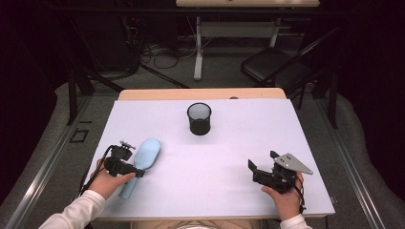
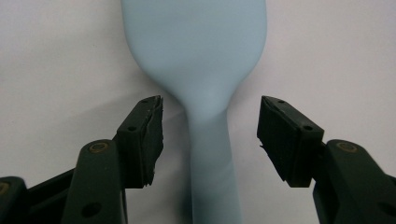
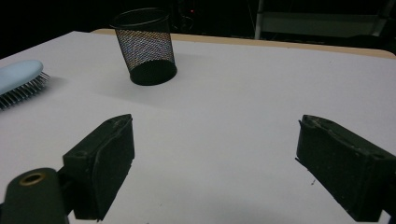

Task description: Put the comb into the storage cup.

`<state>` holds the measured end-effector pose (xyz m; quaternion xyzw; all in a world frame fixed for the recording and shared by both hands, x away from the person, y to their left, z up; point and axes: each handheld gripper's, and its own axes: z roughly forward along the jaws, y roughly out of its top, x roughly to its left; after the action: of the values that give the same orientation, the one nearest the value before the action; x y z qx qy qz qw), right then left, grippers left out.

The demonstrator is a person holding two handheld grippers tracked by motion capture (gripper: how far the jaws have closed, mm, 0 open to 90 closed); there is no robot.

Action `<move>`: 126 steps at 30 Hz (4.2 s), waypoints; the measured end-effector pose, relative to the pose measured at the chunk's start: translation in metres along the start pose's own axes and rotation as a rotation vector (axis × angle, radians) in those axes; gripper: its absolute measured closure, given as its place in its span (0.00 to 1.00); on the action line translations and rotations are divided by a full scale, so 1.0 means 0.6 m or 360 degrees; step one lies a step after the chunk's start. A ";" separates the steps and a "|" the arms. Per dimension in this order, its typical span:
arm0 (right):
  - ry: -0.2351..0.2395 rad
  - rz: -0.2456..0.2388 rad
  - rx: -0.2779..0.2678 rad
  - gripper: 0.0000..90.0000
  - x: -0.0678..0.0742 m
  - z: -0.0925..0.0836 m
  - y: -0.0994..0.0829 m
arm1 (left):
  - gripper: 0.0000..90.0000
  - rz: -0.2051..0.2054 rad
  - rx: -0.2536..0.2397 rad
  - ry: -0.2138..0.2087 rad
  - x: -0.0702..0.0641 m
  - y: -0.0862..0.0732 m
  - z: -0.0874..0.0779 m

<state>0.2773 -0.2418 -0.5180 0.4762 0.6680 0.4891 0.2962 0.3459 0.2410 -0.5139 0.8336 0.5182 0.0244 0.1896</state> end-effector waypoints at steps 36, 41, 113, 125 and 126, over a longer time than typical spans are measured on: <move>-0.0004 0.0003 -0.0004 0.12 -0.001 0.000 0.000 | 0.65 -0.0018 -0.0043 -0.0004 0.004 -0.006 0.028; -0.0003 0.0008 0.0000 0.12 0.000 0.000 0.000 | 0.66 -0.0041 -0.0056 -0.0016 0.006 -0.007 0.029; 0.0007 0.0007 -0.0002 0.12 -0.001 0.002 -0.002 | 0.78 -0.0165 -0.0084 0.0033 -0.004 -0.017 0.028; 0.0009 0.0003 0.0004 0.12 0.000 0.002 -0.002 | 0.78 -0.0170 -0.0088 0.0027 -0.003 -0.018 0.028; 0.0010 0.0004 0.0004 0.12 0.000 0.002 -0.002 | 0.78 -0.0167 -0.0091 0.0028 -0.004 -0.019 0.028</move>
<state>0.2781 -0.2415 -0.5194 0.4759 0.6690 0.4901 0.2928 0.3394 0.2386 -0.5328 0.7993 0.5619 0.0366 0.2099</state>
